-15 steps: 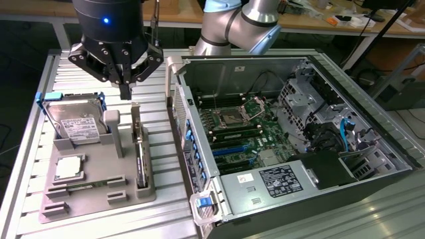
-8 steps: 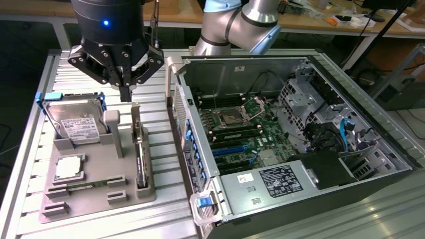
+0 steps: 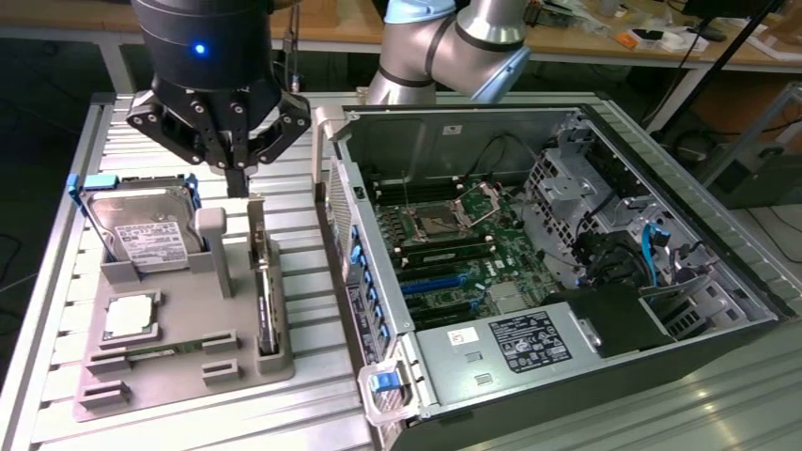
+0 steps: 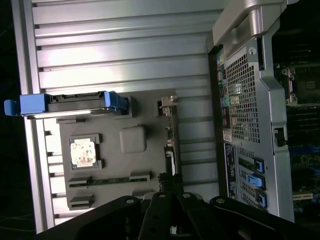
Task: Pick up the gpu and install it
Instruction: 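Pick up the gpu and move the gpu toward the slot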
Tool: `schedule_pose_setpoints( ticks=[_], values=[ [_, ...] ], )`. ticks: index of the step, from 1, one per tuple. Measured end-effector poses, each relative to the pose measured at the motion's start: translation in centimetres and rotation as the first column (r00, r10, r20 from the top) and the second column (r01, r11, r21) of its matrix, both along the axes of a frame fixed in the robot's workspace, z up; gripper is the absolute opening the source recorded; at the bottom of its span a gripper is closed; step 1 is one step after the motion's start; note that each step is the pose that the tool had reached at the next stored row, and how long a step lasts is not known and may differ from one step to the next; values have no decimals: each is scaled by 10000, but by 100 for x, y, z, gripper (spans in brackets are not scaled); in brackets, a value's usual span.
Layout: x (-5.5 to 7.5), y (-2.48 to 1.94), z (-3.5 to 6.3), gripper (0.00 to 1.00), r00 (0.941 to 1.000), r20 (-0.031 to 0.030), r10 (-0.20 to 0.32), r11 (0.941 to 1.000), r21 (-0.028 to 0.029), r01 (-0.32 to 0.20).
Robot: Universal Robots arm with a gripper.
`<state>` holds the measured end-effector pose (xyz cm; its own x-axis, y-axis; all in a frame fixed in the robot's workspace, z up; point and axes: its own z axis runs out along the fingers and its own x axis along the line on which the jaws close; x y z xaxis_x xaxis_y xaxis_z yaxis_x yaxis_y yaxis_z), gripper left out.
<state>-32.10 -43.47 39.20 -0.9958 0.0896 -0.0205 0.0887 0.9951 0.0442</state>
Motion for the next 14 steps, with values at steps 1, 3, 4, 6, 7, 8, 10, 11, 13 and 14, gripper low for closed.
schedule_pose_setpoints(
  ticks=[1, 3, 4, 6, 7, 8, 10, 11, 13, 14],
  values=[
    [0, -9, 0, 11, 10000, 0, 0, 10000, 1, 0],
    [0, -24, 0, 11, 10000, 0, 0, 10000, 0, 0],
    [0, -33, 0, 11, 10000, 0, -1, 10000, 0, 1],
    [0, -51, 0, 11, 10000, 0, -1, 10000, 0, 1],
    [0, -59, 0, 11, 10000, 1, -1, 10000, 1, 1],
    [0, -68, -1, 11, 10000, 1, -1, 10000, 1, 1],
    [0, -109, -1, 11, 10000, 1, 0, 10000, 1, 0],
    [0, -124, 0, 11, 10000, 0, 0, 10000, 0, 0],
    [0, -153, 0, 11, 10000, -1, 0, 10000, -1, 0],
    [0, -172, 0, 11, 10000, 0, -1, 10000, 0, 1]
  ],
)
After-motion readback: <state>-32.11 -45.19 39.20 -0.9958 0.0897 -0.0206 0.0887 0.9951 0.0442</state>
